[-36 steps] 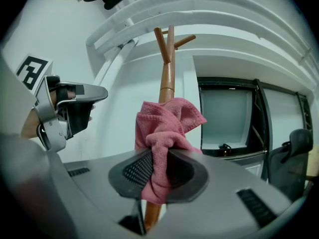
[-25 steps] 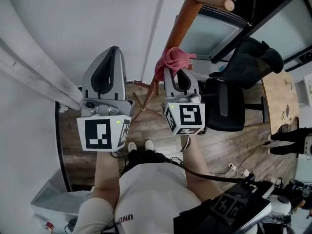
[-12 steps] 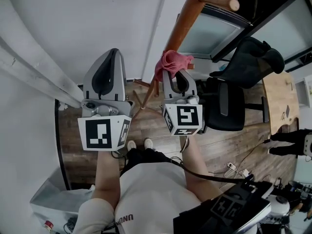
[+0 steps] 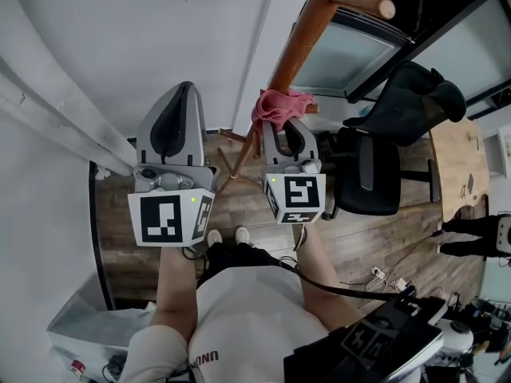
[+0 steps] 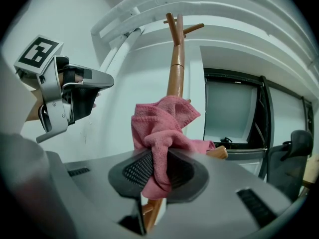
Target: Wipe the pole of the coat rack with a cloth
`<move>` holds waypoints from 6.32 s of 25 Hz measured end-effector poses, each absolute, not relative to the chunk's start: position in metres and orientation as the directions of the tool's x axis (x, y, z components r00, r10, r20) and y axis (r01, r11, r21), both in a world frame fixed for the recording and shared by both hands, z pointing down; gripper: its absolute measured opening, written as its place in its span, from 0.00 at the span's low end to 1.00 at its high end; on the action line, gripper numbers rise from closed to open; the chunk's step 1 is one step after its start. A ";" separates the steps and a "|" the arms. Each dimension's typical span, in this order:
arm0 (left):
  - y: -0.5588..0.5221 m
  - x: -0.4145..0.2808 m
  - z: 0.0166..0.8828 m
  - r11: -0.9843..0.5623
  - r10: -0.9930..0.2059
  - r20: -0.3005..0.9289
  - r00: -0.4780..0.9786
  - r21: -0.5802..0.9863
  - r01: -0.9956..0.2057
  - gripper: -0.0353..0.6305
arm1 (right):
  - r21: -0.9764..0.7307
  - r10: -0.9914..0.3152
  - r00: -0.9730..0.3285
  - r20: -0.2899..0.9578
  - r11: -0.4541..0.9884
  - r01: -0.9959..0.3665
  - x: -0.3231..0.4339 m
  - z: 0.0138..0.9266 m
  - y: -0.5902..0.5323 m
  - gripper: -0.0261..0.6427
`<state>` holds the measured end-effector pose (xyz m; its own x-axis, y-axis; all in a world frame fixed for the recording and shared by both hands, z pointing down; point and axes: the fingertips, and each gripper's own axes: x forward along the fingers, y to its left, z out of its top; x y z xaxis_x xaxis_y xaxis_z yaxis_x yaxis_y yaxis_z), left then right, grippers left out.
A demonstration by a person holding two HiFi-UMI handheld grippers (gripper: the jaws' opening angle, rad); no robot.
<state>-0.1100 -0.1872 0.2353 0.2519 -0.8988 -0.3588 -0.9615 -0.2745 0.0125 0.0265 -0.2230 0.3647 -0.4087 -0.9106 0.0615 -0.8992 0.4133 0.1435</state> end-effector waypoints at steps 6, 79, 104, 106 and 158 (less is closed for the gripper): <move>-0.187 -0.113 0.238 -0.268 -0.902 -0.355 0.244 0.019 -0.963 0.07 | 0.158 -0.907 -0.413 0.082 0.421 -0.893 0.024 0.373 -0.221 0.15; -0.188 -0.124 0.292 -0.271 -0.942 -0.231 0.241 0.107 -0.957 0.07 | 0.041 -0.798 -0.521 0.303 0.557 -0.829 0.034 0.433 -0.209 0.15; -0.177 -0.111 0.294 -0.277 -0.941 -0.234 0.246 0.114 -0.954 0.07 | 0.022 -0.761 -0.577 0.298 0.609 -0.792 0.038 0.417 -0.188 0.15; -0.176 -0.109 0.293 -0.277 -0.941 -0.234 0.246 0.113 -0.954 0.07 | 0.025 -0.755 -0.583 0.299 0.617 -0.786 0.037 0.416 -0.186 0.15; -0.172 -0.092 0.292 -0.304 -0.934 -0.231 0.273 0.108 -0.947 0.07 | 0.091 -0.758 -0.648 0.078 0.652 -0.753 0.052 0.317 -0.164 0.15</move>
